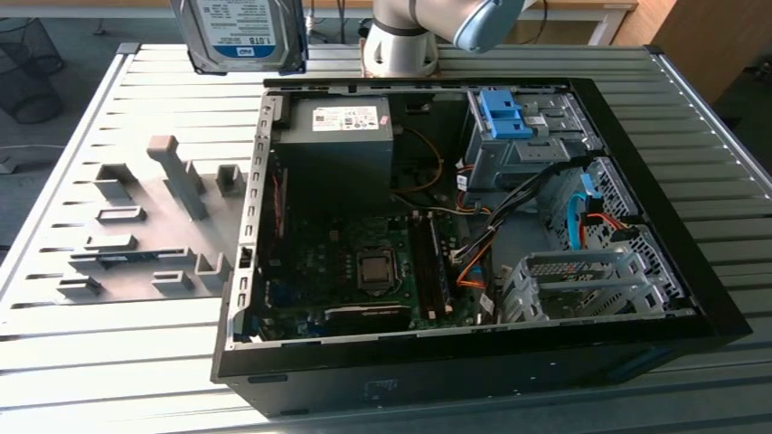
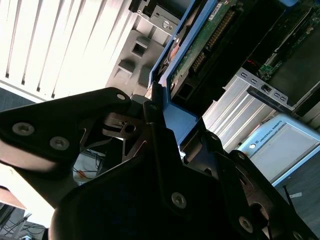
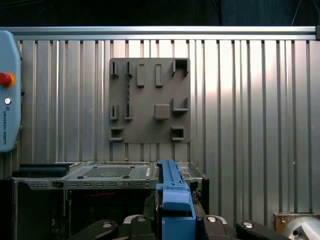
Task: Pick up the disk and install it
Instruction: 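Pick up the disk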
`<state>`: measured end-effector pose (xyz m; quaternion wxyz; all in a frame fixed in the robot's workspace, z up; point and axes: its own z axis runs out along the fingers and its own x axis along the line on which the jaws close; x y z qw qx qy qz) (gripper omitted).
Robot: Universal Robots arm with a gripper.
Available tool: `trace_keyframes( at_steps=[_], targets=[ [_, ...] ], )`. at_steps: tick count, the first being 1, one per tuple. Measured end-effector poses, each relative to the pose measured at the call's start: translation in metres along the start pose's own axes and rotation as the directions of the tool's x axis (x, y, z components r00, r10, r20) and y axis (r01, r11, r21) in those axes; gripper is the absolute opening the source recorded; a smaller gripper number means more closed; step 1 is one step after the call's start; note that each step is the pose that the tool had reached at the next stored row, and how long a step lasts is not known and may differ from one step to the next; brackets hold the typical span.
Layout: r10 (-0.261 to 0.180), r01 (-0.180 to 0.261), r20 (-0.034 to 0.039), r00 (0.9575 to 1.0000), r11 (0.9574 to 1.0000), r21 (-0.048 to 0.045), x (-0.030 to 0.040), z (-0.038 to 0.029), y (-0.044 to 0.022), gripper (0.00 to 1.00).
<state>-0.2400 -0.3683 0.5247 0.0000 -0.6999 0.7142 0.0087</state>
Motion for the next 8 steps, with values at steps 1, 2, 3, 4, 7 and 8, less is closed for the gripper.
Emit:
trace_keyframes(
  at_steps=[1,2,3,4,7,8],
  targets=[
    [0.000,0.000,0.0000,1.0000,1.0000,0.0000,0.0000,0.0000,0.0000,0.36],
    [0.000,0.000,0.0000,1.0000,1.0000,0.0000,0.0000,0.0000,0.0000,0.36],
    [0.000,0.000,0.0000,1.0000,1.0000,0.0000,0.0000,0.0000,0.0000,0.36],
    [0.000,0.000,0.0000,1.0000,1.0000,0.0000,0.0000,0.0000,0.0000,0.36],
    [0.000,0.000,0.0000,1.0000,1.0000,0.0000,-0.0001,0.0000,-0.0033,0.36],
    [0.000,0.000,-0.0001,1.0000,1.0000,-0.0001,-0.0001,-0.0001,-0.0058,0.36]
  ],
)
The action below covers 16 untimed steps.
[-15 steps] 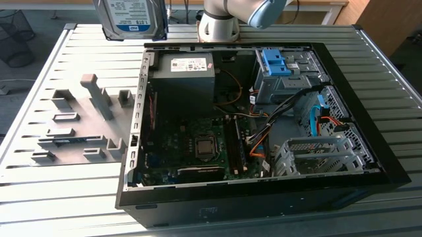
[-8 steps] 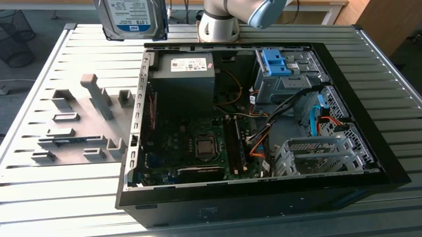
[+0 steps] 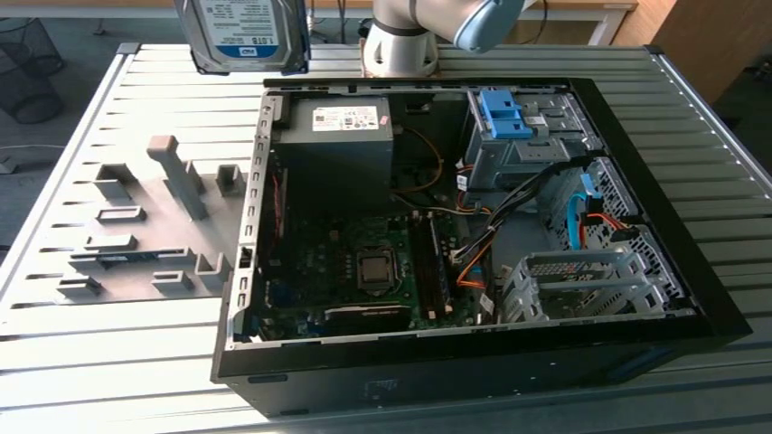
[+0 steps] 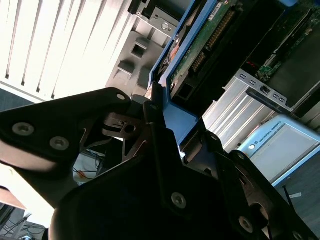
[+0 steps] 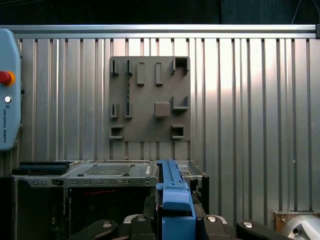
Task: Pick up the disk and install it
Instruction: 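Pick up the disk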
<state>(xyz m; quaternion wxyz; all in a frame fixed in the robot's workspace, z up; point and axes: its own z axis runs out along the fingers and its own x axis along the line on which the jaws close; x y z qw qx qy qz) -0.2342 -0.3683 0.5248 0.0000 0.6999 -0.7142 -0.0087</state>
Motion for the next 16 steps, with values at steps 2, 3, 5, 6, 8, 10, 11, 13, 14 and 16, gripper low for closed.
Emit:
trace_keyframes(
  at_steps=[2,3,5,6,8,10,11,13,14,16],
  targets=[
    [0.000,0.000,0.0000,1.0000,1.0000,0.0000,-0.0002,-0.0001,-0.0070,0.36],
    [0.000,0.000,0.0001,1.0000,1.0000,0.0001,-0.0002,-0.0001,-0.0105,0.36],
    [0.000,0.000,0.0001,1.0000,1.0000,0.0001,-0.0003,-0.0001,-0.0155,0.36],
    [0.000,0.000,0.0001,1.0000,1.0000,0.0001,-0.0004,-0.0001,-0.0180,0.36],
    [0.000,0.000,0.0001,1.0000,1.0000,0.0000,-0.0004,-0.0002,-0.0218,0.36],
    [0.000,0.000,0.0001,1.0000,1.0000,0.0001,-0.0005,-0.0001,-0.0248,0.36],
    [0.000,0.000,0.0001,1.0000,1.0000,0.0001,-0.0005,-0.0002,-0.0260,0.36],
    [0.000,0.000,0.0001,1.0000,1.0000,0.0000,-0.0005,-0.0002,-0.0280,0.36],
    [0.000,0.000,0.0001,1.0000,1.0000,0.0000,-0.0002,-0.0002,-0.0290,0.36],
    [0.000,0.000,-0.0012,1.0000,1.0000,0.0001,0.0011,-0.0002,-0.0300,0.36]
  ],
)
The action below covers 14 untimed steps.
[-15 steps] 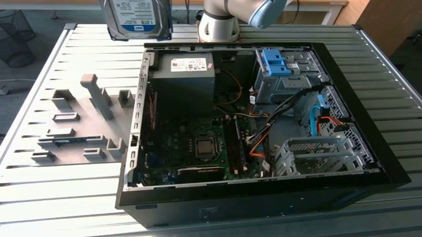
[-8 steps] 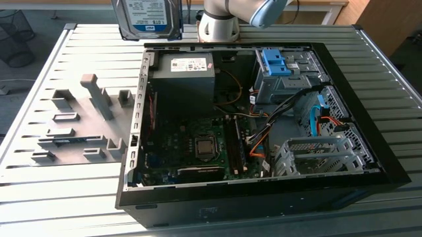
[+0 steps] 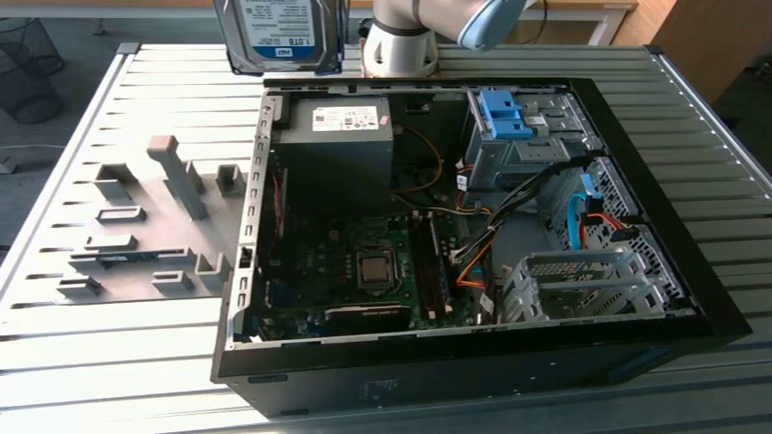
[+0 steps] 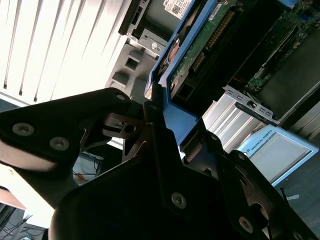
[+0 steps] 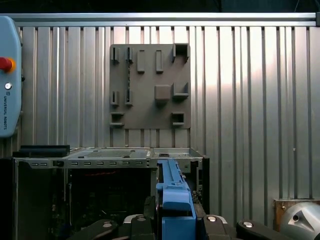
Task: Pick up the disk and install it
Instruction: 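Pick up the disk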
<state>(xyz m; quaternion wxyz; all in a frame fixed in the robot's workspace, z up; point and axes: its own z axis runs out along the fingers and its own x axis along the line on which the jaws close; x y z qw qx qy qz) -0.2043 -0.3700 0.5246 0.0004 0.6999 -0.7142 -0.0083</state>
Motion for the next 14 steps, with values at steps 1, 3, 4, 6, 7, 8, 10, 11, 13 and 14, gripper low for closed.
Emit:
trace_keyframes(
  at_steps=[1,3,4,6,7,8,10,11,13,14],
  targets=[
    [0.000,0.000,-0.0010,1.0000,1.0000,0.0000,0.0017,0.0000,-0.0004,0.36],
    [0.000,0.000,-0.0026,1.0000,1.0000,0.0001,0.0053,0.0001,-0.0008,0.36],
    [0.000,0.000,-0.0029,1.0000,1.0000,0.0000,0.0073,0.0001,-0.0009,0.36],
    [0.000,0.000,-0.0038,1.0000,1.0000,0.0001,0.0115,0.0002,-0.0013,0.36],
    [0.000,0.000,-0.0045,1.0000,1.0000,0.0002,0.0133,0.0003,-0.0014,0.36],
    [0.000,0.000,-0.0055,1.0000,1.0000,0.0001,0.0150,0.0003,-0.0015,0.36],
    [0.000,0.000,-0.0080,1.0000,1.0000,0.0001,0.0184,0.0003,-0.0018,0.36],
    [0.000,0.000,-0.0098,1.0000,1.0000,0.0002,0.0199,0.0003,-0.0020,0.36],
    [0.000,0.000,-0.0144,0.9999,1.0000,0.0003,0.0224,0.0003,-0.0026,0.36],
    [0.000,0.000,-0.0169,0.9999,1.0000,0.0005,0.0234,0.0003,-0.0030,0.36]
  ],
)
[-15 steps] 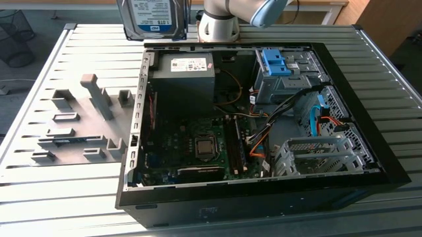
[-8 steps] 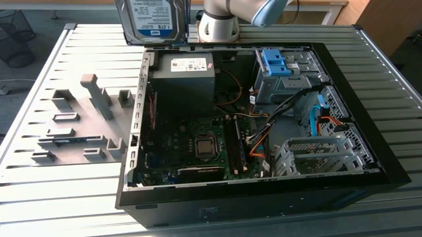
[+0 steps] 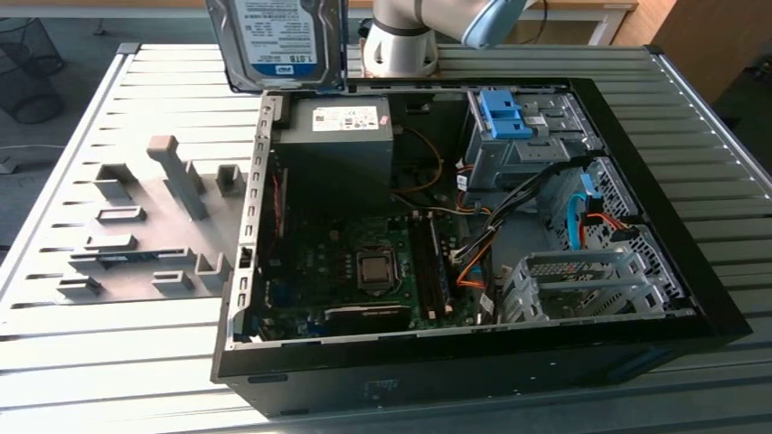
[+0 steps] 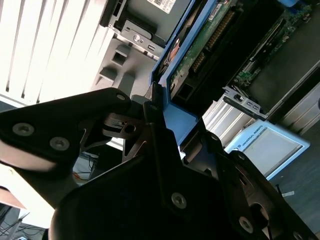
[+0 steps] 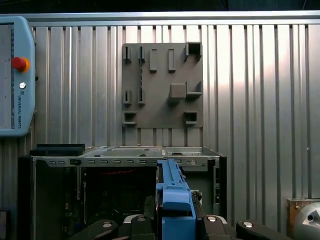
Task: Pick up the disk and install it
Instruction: 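Pick up the disk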
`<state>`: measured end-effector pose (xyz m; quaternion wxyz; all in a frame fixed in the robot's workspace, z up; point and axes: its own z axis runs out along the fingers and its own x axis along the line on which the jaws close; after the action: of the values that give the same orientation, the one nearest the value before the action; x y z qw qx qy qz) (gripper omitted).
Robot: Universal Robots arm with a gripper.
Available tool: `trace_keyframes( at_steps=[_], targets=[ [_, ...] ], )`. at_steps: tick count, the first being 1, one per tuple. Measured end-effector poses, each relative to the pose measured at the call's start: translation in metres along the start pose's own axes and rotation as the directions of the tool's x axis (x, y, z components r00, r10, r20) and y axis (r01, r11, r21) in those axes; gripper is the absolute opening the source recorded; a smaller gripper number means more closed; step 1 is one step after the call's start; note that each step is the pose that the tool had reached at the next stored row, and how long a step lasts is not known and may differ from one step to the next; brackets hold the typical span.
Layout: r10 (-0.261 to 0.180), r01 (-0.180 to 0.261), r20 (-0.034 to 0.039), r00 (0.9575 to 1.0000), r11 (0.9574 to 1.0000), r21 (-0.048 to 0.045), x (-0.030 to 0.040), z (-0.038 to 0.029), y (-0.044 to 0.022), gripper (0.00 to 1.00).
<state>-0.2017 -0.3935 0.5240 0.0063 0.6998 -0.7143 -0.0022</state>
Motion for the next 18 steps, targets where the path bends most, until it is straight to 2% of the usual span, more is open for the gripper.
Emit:
trace_keyframes(
  at_steps=[3,7,11,16,18],
  targets=[
    [0.000,0.000,-0.0048,1.0000,1.0000,-0.0001,0.0020,0.0000,-0.0061,0.36],
    [0.000,0.000,-0.0051,1.0000,1.0000,0.0000,0.0031,0.0007,-0.0238,0.36],
    [0.000,0.000,-0.0055,1.0000,1.0000,0.0000,0.0031,0.0012,-0.0333,0.36],
    [0.000,0.000,-0.0061,1.0000,1.0000,0.0000,0.0030,0.0014,-0.0542,0.36],
    [0.000,0.000,-0.0061,1.0000,1.0000,0.0000,0.0029,0.0014,-0.0567,0.36]
  ],
)
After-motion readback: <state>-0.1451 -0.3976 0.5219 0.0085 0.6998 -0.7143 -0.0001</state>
